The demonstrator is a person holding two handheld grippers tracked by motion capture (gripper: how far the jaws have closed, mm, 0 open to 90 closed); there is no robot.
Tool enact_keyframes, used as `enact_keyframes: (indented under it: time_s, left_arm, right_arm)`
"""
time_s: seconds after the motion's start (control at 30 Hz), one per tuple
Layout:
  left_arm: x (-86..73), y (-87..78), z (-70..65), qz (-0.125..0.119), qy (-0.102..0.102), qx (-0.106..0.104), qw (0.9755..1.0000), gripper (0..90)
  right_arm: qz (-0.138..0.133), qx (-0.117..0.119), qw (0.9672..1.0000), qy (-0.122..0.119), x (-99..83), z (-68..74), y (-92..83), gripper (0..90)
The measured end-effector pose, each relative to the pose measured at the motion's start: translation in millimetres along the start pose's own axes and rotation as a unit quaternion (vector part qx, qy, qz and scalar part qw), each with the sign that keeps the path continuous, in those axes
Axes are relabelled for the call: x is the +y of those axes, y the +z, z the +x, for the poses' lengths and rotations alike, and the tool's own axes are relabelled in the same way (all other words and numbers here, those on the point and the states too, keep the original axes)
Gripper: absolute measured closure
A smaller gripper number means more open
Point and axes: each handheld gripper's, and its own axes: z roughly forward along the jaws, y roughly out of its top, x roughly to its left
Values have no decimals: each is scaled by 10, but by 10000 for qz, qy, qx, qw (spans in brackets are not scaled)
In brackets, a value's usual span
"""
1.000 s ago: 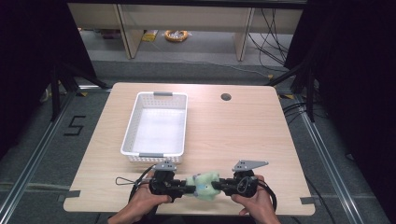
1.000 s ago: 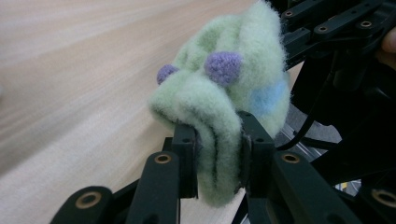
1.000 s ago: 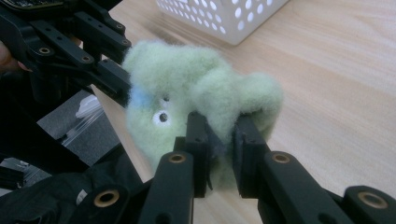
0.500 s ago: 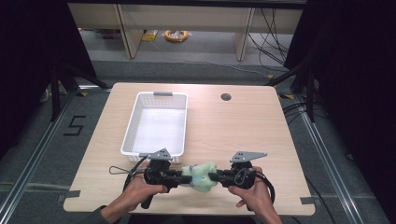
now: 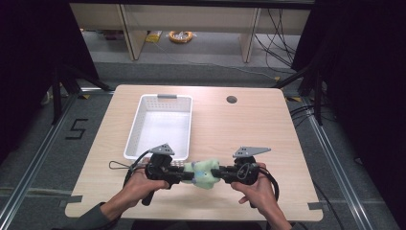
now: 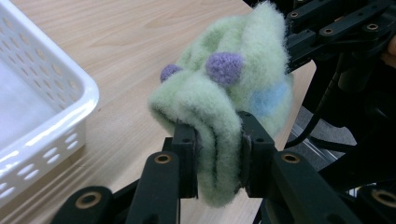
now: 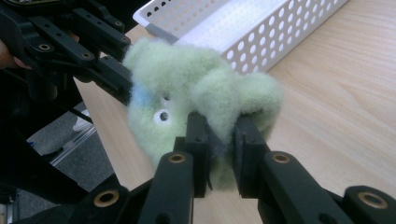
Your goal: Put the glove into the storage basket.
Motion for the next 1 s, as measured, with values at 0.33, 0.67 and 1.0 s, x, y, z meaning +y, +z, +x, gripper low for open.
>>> enact_keyframes:
  time_s: [0.33,0.67,1.0]
  left_arm:
    - [150,-117,77,67,32,85,9999,715]
    - [324,-289,221,75,-1,262,9996,715]
    - [433,-517,428,60,-174,433,9989,715]
  right_arm:
    - [47,-17,10000,-74,204,38,40,790]
    - [53,-47,9997,-213,499,45,139,790]
    - [110,15,9998,-178,828,81,363,790]
